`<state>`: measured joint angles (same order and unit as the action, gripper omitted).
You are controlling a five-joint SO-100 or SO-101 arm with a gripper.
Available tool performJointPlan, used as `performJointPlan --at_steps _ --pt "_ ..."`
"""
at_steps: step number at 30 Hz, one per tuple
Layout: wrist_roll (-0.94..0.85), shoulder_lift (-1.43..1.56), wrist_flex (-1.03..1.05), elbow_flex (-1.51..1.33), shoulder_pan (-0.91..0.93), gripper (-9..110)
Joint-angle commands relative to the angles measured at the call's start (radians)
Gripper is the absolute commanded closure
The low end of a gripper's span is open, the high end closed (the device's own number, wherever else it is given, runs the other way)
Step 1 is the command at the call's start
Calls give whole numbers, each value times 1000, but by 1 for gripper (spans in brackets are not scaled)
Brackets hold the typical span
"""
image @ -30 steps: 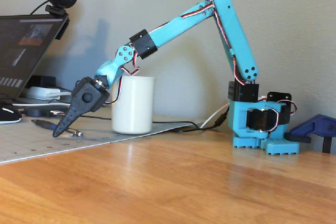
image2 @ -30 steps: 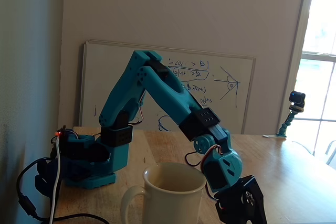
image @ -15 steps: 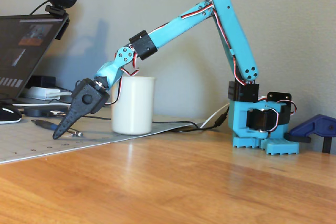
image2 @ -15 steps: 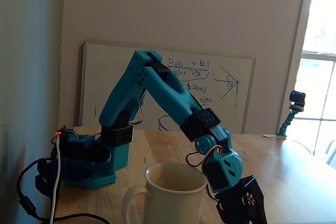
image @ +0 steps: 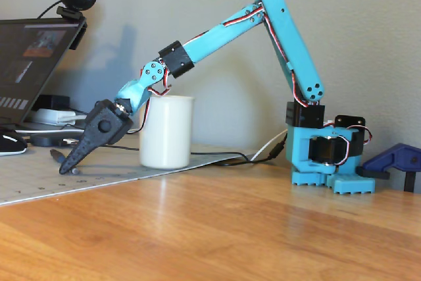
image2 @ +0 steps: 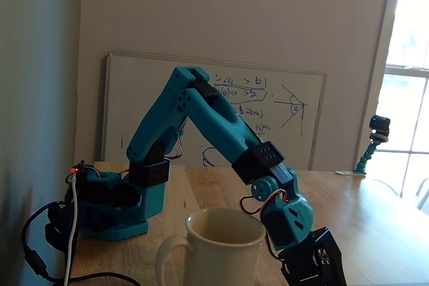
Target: Grasp a pen and put it in a mug.
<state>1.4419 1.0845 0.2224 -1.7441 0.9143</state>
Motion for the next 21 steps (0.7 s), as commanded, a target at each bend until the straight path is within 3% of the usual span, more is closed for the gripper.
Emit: performJointPlan --at_steps 1,21 --pt "8 2 -3 18 15 80" --pt "9 6 -5 18 20 98"
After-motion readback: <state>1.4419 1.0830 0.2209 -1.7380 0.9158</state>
